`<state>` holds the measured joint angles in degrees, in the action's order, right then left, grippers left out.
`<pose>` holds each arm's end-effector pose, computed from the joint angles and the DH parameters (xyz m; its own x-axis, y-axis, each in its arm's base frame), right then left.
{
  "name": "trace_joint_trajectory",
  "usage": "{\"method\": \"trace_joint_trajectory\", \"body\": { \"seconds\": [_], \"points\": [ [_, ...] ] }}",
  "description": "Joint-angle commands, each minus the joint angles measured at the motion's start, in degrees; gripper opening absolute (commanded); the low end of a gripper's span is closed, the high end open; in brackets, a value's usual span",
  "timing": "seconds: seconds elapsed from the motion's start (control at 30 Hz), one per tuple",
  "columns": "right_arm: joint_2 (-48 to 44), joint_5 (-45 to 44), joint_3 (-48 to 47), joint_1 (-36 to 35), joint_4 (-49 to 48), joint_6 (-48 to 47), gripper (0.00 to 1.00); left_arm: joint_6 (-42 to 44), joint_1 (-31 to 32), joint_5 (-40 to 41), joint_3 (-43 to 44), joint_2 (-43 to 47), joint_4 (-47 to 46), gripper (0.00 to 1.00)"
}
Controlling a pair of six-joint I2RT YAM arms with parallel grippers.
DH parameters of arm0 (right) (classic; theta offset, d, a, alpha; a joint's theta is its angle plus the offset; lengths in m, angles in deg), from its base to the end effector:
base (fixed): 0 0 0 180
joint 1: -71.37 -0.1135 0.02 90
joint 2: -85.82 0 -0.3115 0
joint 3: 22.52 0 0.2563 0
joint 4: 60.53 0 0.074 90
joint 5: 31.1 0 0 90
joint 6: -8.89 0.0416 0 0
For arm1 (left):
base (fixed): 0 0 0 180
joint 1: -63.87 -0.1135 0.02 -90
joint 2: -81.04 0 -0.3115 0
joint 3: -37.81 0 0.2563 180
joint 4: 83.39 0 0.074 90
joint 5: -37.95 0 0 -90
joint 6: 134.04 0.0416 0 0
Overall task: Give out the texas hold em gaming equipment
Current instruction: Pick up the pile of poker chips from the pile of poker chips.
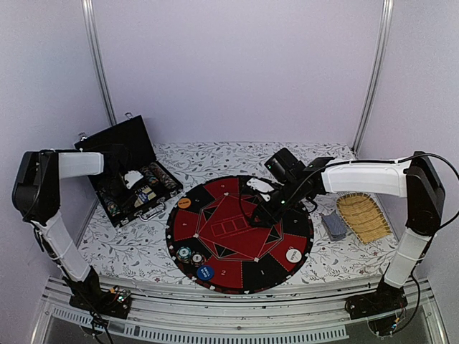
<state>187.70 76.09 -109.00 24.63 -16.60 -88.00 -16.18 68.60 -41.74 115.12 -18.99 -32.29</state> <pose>0.2578 0.2919 0.2524 -0.4893 -0.6872 -0.5369 -0.8640 0.4658 0.1912 0.3421 -0.0208 0.2109 -0.8315 0.5301 -0.1660 0.4751 0.8335 0.2822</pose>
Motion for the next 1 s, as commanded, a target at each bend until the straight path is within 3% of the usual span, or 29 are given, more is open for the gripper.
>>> {"method": "trace_joint_trajectory", "body": {
  "seconds": [0.0,0.5,0.7,0.97],
  "points": [
    [0.8,1.0,-1.0,0.3,0.7,-0.2,0.54,-0.2,-0.5,-2.3,-0.8,-3.2,0.4,0.64],
    [1.0,1.7,-0.7,0.3,1.0,-0.3,0.54,-0.7,-0.2,-3.5,-0.9,-0.4,0.8,0.76],
    [1.3,1.9,-0.5,0.3,1.1,-0.2,0.53,-0.4,-0.4,0.8,-2.1,0.4,-1.9,0.66],
    [1.3,2.8,-0.1,0.3,1.0,0.1,0.53,-1.6,-0.4,3.5,-1.8,0.4,-2.1,0.68]
  ]
}}
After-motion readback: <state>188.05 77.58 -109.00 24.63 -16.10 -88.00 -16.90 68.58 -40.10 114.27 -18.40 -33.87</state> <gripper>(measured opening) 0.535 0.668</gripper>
